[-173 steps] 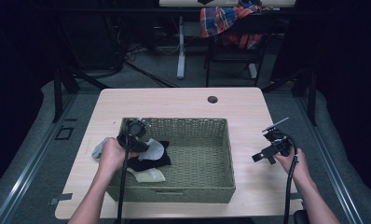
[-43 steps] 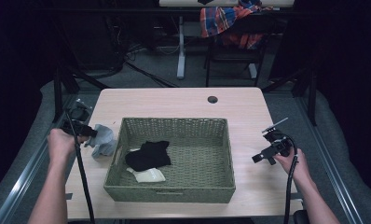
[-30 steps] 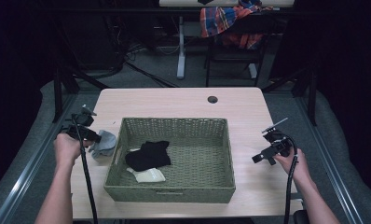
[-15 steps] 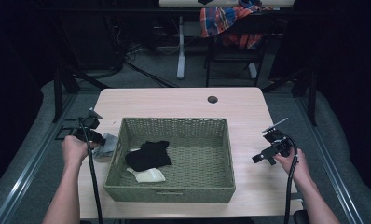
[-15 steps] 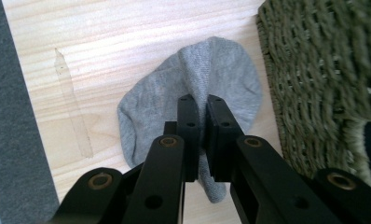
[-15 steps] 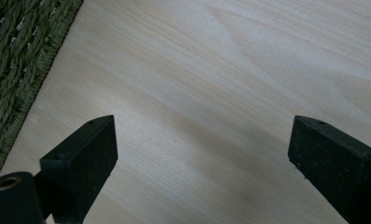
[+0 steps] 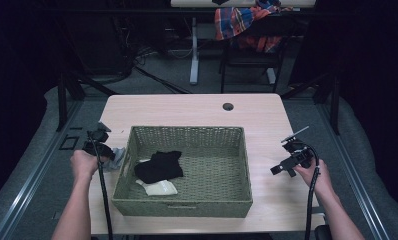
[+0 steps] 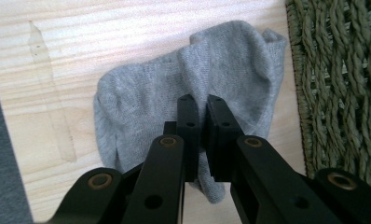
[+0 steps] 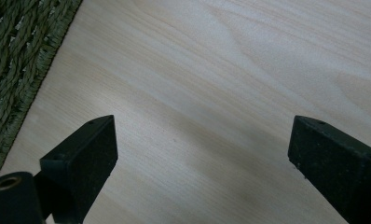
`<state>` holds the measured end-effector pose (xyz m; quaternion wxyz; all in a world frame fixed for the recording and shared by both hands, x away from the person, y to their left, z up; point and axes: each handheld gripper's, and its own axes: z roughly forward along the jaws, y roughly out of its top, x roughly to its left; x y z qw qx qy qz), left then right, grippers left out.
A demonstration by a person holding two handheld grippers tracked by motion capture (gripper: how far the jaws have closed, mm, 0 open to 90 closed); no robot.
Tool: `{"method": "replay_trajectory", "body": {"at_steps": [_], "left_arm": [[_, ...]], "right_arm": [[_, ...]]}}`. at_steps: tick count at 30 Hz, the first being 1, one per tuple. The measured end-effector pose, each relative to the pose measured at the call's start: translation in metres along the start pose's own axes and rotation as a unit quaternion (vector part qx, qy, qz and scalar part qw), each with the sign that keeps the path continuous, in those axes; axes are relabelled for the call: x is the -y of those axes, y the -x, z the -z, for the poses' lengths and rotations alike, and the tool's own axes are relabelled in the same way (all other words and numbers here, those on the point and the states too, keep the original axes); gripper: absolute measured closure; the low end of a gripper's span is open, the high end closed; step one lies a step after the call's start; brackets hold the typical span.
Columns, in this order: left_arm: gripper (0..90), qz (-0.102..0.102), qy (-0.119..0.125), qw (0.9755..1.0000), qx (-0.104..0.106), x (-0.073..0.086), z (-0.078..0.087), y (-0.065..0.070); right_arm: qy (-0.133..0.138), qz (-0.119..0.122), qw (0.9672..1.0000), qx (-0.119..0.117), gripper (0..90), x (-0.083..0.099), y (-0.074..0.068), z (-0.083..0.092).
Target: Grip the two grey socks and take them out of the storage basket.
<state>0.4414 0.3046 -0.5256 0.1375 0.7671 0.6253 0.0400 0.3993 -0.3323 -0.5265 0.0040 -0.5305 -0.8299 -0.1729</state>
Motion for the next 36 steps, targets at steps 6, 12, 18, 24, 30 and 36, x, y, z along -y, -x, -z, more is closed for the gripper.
{"method": "replay_trajectory", "body": {"at_steps": [6, 12, 18, 24, 30, 36], "left_arm": [[65.1, 0.005, 0.014, 0.9999, 0.006, 0.003, 0.011, -0.004], [34.6, 0.020, 0.035, 0.9992, -0.001, 0.011, 0.030, -0.009], [14.2, 0.025, 0.059, 0.9979, -0.012, 0.025, 0.051, -0.009], [4.3, 0.023, 0.084, 0.9961, -0.016, 0.040, 0.070, -0.004], [0.3, 0.013, 0.108, 0.9938, -0.020, 0.061, 0.088, 0.006], [0.0, 0.009, 0.117, 0.9927, -0.026, 0.086, 0.092, 0.014]], "right_arm": [[-0.002, 0.002, 1.0000, -0.002, 7.9, 0.000, 0.001, 0.000], [0.000, 0.002, 1.0000, -0.001, 7.8, 0.000, 0.000, 0.000], [-0.008, 0.009, 0.9999, -0.003, 7.9, -0.001, 0.000, 0.002], [-0.010, 0.010, 0.9999, 0.000, 7.9, -0.001, 0.000, 0.002], [-0.010, 0.010, 0.9999, 0.001, 7.9, -0.001, -0.001, 0.002], [-0.001, 0.004, 1.0000, -0.006, 7.9, -0.001, -0.003, 0.001]]}}
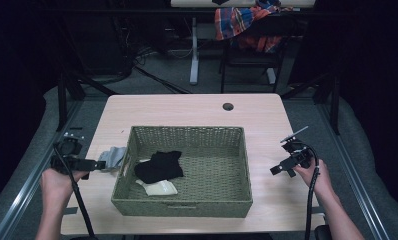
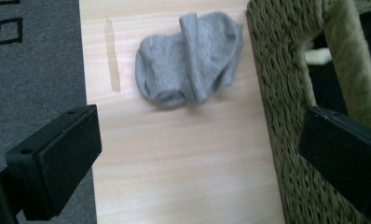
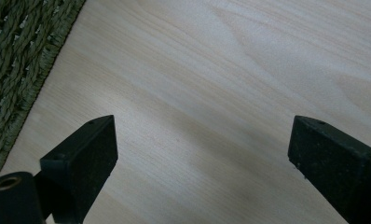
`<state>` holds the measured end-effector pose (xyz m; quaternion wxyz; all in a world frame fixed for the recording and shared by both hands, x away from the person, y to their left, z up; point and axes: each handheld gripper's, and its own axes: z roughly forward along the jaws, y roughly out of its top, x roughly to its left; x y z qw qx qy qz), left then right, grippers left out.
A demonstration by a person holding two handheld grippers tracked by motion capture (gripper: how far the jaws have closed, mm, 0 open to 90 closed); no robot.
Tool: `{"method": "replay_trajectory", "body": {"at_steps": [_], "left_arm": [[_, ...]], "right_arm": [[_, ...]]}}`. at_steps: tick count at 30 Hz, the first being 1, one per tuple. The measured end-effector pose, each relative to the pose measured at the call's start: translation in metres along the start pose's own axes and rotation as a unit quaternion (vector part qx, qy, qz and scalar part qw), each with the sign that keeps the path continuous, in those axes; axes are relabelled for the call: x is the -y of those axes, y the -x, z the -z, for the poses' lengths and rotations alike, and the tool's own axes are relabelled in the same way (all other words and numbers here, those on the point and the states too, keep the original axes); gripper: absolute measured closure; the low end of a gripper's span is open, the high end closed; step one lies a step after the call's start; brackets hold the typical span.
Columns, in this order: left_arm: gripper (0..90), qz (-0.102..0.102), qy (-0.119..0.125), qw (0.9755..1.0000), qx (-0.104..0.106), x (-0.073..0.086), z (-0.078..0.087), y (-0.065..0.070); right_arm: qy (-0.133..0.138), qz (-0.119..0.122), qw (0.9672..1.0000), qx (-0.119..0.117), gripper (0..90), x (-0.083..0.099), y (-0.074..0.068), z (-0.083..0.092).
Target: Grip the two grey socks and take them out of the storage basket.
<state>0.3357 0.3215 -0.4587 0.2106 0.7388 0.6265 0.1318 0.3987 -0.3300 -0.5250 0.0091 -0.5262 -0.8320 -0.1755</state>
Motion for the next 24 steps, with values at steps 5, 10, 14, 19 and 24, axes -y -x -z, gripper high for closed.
{"method": "replay_trajectory", "body": {"at_steps": [5, 10, 14, 19, 24], "left_arm": [[0.0, 0.003, 0.001, 1.0000, -0.003, 0.020, 0.004, 0.004], [0.0, -0.002, 0.000, 0.9999, -0.012, 0.035, 0.001, 0.010], [0.0, -0.002, 0.000, 1.0000, -0.009, 0.042, -0.005, 0.013], [0.0, -0.017, -0.016, 0.9996, -0.014, 0.043, -0.014, 0.017], [0.0, -0.021, -0.010, 0.9995, -0.023, 0.042, -0.016, 0.014]], "right_arm": [[0.002, -0.001, 1.0000, 0.008, 7.9, 0.000, -0.001, -0.001], [-0.013, 0.013, 0.9998, 0.011, 7.9, -0.001, 0.000, 0.000], [-0.007, 0.011, 0.9999, 0.009, 7.9, -0.001, -0.002, -0.001], [-0.017, 0.015, 0.9997, 0.007, 7.9, -0.002, -0.001, -0.001], [-0.006, 0.006, 0.9999, 0.014, 7.9, -0.002, -0.003, -0.004]]}}
